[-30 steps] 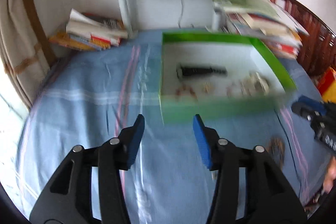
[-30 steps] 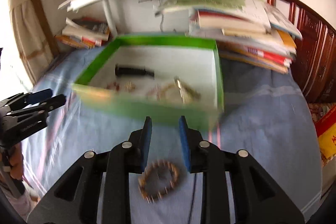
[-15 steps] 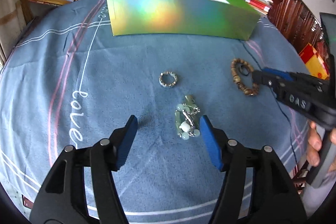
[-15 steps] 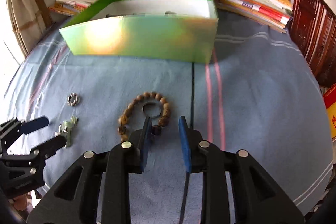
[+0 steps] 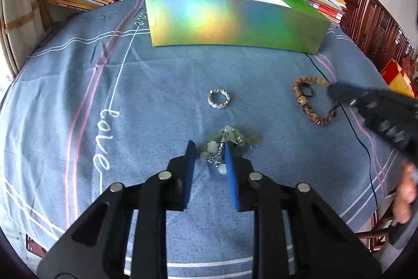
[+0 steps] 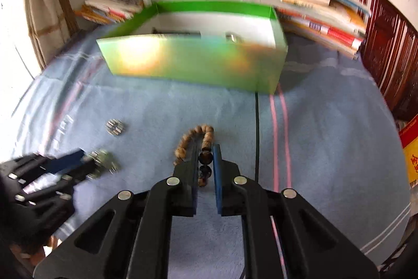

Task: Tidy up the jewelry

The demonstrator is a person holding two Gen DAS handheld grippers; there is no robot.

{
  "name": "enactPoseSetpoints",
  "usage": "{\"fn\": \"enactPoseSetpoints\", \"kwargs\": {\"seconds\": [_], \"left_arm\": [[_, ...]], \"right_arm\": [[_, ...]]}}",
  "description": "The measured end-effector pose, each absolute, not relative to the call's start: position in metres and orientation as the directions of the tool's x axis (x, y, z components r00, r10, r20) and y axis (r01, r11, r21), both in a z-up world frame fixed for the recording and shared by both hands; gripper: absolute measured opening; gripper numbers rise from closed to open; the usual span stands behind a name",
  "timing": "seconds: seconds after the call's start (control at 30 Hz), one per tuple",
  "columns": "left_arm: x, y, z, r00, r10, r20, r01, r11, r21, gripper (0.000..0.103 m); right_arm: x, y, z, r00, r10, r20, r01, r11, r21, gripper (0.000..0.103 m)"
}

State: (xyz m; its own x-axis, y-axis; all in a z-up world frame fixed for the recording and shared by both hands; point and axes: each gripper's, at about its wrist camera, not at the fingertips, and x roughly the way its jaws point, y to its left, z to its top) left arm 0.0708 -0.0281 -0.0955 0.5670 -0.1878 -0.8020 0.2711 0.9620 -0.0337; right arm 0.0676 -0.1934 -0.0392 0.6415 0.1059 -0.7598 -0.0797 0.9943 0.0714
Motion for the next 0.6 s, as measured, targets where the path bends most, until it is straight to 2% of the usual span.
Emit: {"fn": "enactPoseSetpoints", "kwargs": {"seconds": [0.17,0.3,0.6], "left_arm": [[0.065,-0.019,-0.095,0.567,-0.198,-0.800,0.270,0.962,-0.046,0.018],[0.060,-0.013,-0.095,0.571,-0.189,-0.799,0.265,0.964,-0.039,0.018],[0.055,-0.011,-0.096,0.578,-0.185,-0.795,0.266,0.963,-0.031,0.019]], "right_arm": [[0.041,-0.186,-0.006,0.693,0.177,-0.698,-0.135,0.984,0.116,0.011],[0.028,-0.183,-0.001,0.687,0.233,-0.689,-0.169,0.972,0.161,0.011],[0.029,-0.194,-0.064,0.577,0.180,-0.797,-0.062,0.982,0.177,0.011]]}}
